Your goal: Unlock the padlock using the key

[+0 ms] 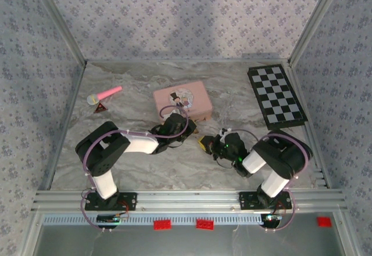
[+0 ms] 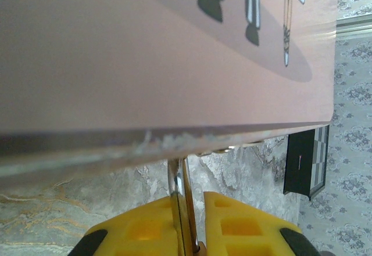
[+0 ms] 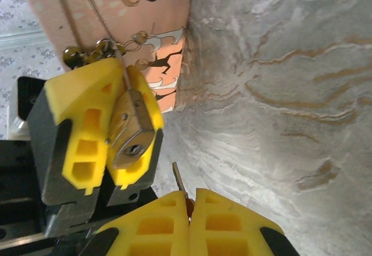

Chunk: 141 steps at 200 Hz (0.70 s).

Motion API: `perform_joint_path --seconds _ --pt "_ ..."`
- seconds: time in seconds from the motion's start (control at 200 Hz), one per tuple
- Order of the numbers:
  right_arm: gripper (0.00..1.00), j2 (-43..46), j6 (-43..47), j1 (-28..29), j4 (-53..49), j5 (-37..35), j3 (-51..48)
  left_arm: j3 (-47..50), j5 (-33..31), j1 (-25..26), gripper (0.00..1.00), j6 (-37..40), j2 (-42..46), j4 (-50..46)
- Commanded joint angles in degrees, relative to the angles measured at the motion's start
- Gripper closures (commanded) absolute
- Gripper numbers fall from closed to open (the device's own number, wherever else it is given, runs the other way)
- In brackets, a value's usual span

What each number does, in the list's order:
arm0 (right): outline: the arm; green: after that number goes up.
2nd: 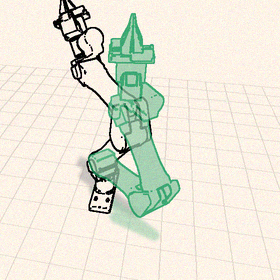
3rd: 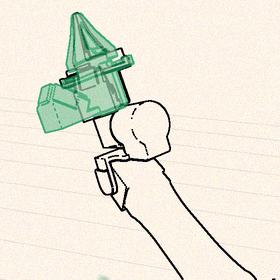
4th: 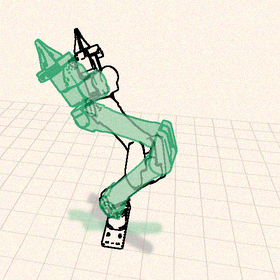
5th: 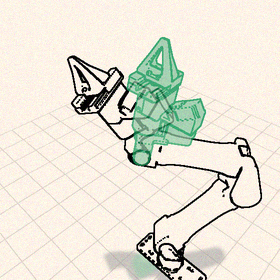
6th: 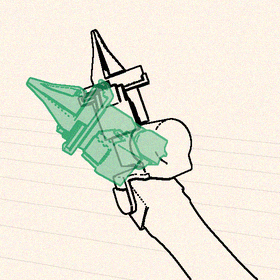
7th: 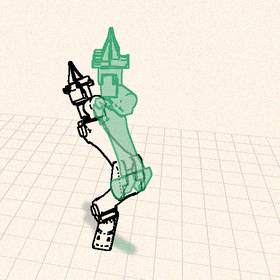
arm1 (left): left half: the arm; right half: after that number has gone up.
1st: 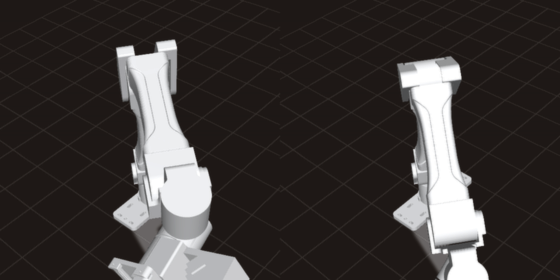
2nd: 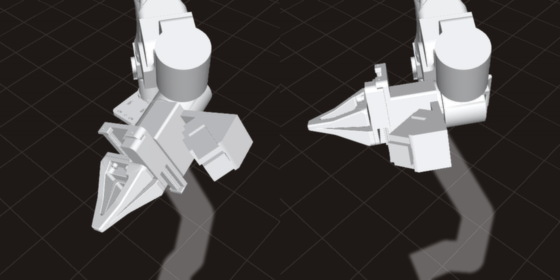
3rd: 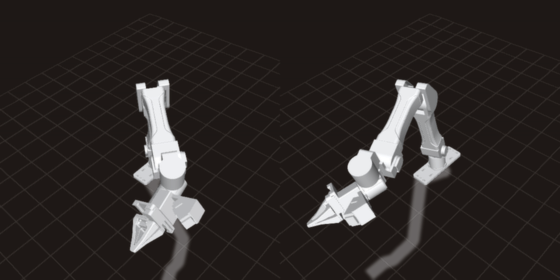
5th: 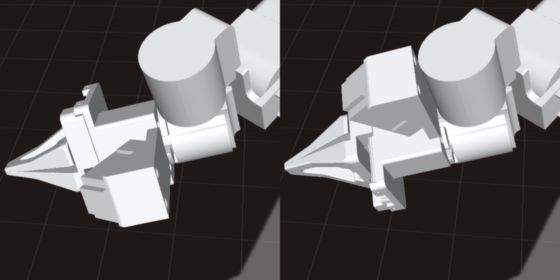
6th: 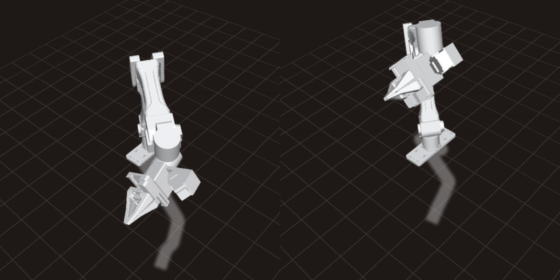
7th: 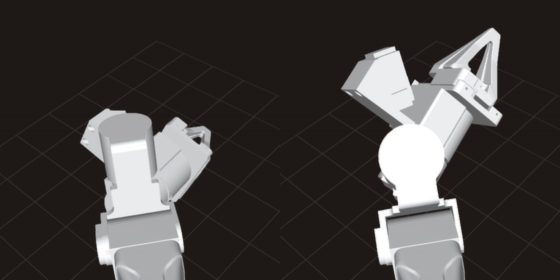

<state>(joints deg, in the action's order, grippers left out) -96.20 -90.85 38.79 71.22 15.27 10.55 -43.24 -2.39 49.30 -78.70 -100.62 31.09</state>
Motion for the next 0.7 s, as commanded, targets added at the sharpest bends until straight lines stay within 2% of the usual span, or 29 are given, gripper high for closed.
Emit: perform_joint_path --seconds 0.0,0.699 --pt "1.0 -3.3 -2.2 0.2 8.6 0.0 -0.2 0.2 5.6 0.8 0.99 -4.7 -1.5 3.5" --pt "1.0 -1.3 -0.3 -1.7 8.6 0.7 -1.3 1.1 5.6 0.4 0.99 -4.9 -2.4 5.0"
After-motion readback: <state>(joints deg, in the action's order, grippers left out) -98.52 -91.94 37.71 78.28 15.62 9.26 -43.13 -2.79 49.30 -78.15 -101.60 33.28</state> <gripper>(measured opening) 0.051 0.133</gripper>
